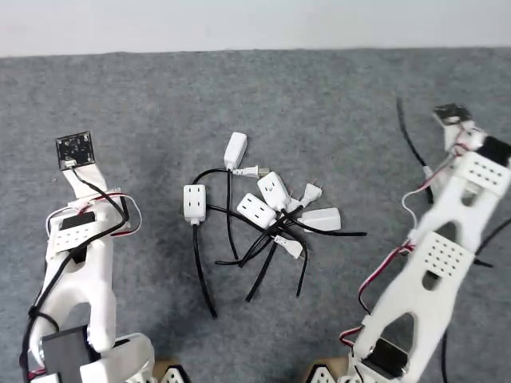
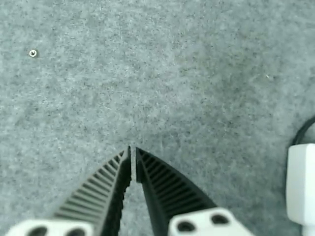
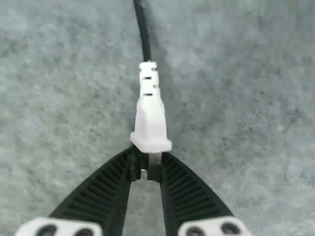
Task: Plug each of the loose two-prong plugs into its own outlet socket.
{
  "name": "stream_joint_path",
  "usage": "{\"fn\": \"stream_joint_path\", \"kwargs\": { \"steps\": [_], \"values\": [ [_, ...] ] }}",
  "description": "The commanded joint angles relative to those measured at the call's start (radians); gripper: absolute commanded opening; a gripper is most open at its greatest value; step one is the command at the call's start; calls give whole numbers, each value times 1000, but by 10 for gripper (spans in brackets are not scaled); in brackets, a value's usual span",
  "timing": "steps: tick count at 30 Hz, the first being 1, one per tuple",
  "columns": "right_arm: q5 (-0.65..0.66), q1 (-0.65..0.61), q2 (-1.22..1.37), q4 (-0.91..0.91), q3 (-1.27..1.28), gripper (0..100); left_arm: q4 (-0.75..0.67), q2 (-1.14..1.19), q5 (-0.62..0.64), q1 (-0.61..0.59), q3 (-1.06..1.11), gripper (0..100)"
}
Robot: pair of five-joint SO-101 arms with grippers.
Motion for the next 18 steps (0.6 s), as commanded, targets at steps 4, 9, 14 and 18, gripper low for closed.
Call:
{"fn": "stream_joint_path", "kwargs": {
  "steps": [4,9,14,18],
  "values": [
    [9,130,-19,47,-46,9,-29,-28,-9,5,-16,15],
    [-178,156,-93,50,-44,9,-52,-28,-9,5,-10,15],
    [-212,159,-176,50,112,9,-52,-28,-9,5,-8,15],
    [-210,162,-335,45,404,9,-55,-28,-9,6,-8,15]
  ]
}}
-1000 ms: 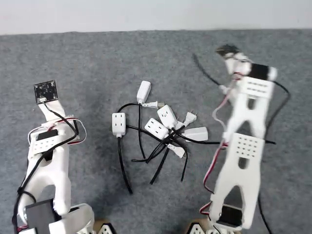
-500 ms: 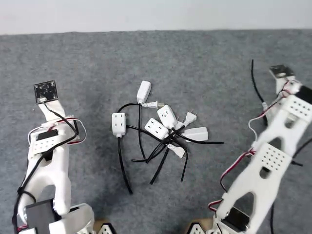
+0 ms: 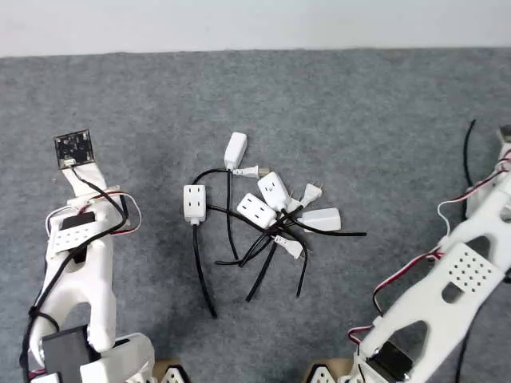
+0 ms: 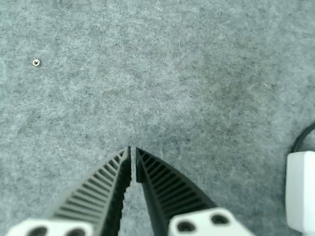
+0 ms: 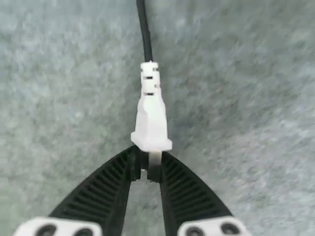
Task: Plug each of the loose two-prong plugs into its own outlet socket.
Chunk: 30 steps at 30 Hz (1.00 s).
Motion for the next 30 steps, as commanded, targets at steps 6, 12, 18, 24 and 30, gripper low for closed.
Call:
{"fn": "stream_joint_path", "kwargs": {
  "steps": [6,12,18,24,30],
  "values": [
    [20,4,-397,38,470,9,-26,-28,-9,6,-8,15],
    [81,5,-443,35,660,9,-25,-28,-9,6,-8,15],
    [207,4,-444,-85,783,58,-23,-28,-9,6,-8,15],
    [305,-10,-478,-77,784,421,-23,-28,-9,6,-8,15],
    [282,-27,-654,-7,783,260,-23,-28,-9,6,-8,15]
  ]
}}
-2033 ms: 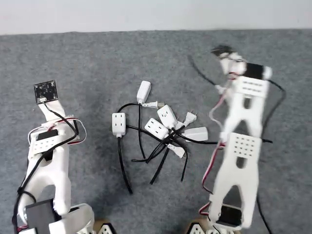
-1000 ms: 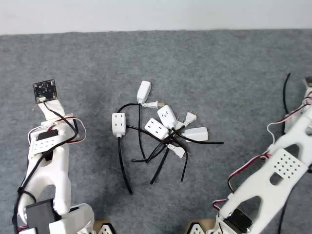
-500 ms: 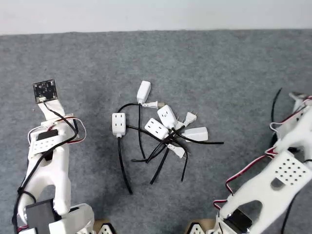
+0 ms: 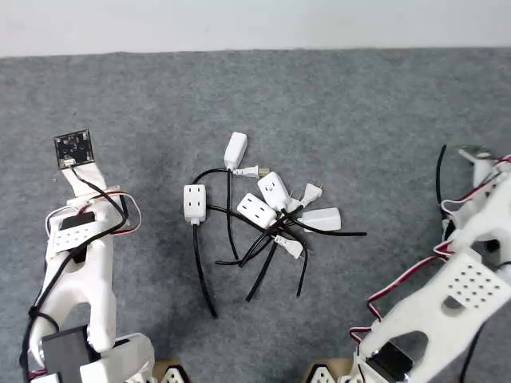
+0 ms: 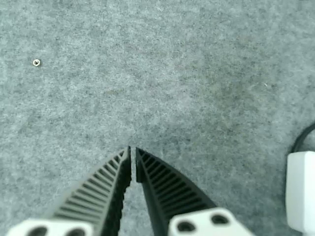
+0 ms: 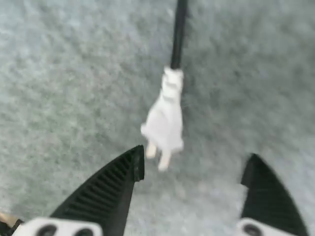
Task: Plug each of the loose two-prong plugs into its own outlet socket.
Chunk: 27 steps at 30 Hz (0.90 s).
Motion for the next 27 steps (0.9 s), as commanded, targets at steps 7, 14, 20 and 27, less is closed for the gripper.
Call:
{"fn": "stream_joint_path", "kwargs": {
  "steps": [7,14,20,27],
  "values": [
    [9,-151,-236,85,18,51,-23,-28,-9,5,-8,15],
    [2,-208,-143,-28,32,9,-23,-28,-9,3,-8,15],
    [11,-99,-77,-96,29,8,-26,-28,-9,5,-8,15],
    [52,-24,28,-140,28,8,-26,-28,-9,5,-8,15]
  ]
}}
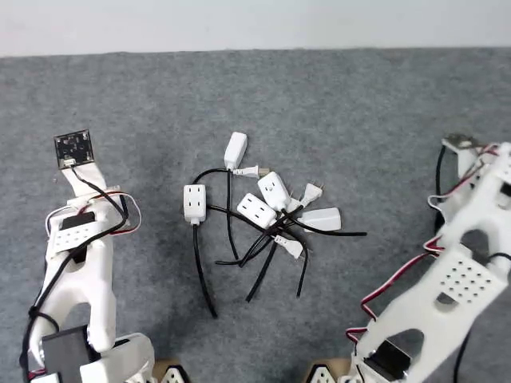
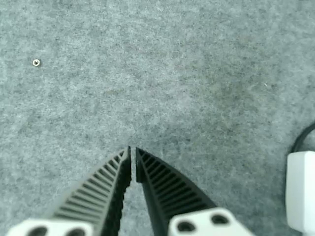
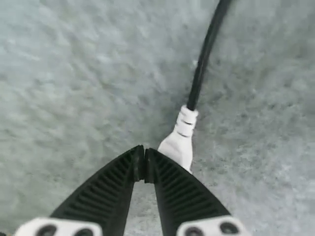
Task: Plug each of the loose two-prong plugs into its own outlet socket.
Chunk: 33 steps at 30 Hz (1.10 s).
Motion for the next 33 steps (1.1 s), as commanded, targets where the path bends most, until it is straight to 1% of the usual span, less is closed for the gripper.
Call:
{"fn": "stream_joint_path", "kwargs": {
  "steps": [1,4,8,11,14,16,17,19,21,22,24,26,30,33],
  "values": [
    [14,48,13,-65,-11,8,-26,-28,-9,5,-8,15],
    [14,76,33,-110,-11,8,-26,-28,-9,5,-8,15],
    [14,74,1,-91,-11,8,-26,-28,-9,5,-8,15],
    [14,22,-65,-16,-11,9,-26,-28,-9,5,-8,15],
    [14,-62,-136,68,-11,9,-26,-28,-9,5,-8,15],
    [14,-114,-166,84,-11,13,-26,-28,-9,3,-8,15],
    [14,-133,-179,82,-11,25,-26,-28,-9,3,-8,15],
    [-15,-151,-202,96,-20,87,-26,-28,-9,2,-8,15],
    [-75,-153,-243,183,-54,142,-26,-28,-9,2,-8,15],
    [-101,-150,-282,191,-55,128,-26,-28,-9,2,-8,15],
    [-135,-130,-394,182,-23,45,-26,-28,-9,3,-10,15],
    [-146,-111,-515,183,34,62,-26,-28,-9,3,-10,15],
    [-144,-113,-742,174,169,54,-26,-28,-9,3,-10,15],
    [-146,-119,-834,116,288,26,-26,-28,-9,2,-10,15]
  ]
}}
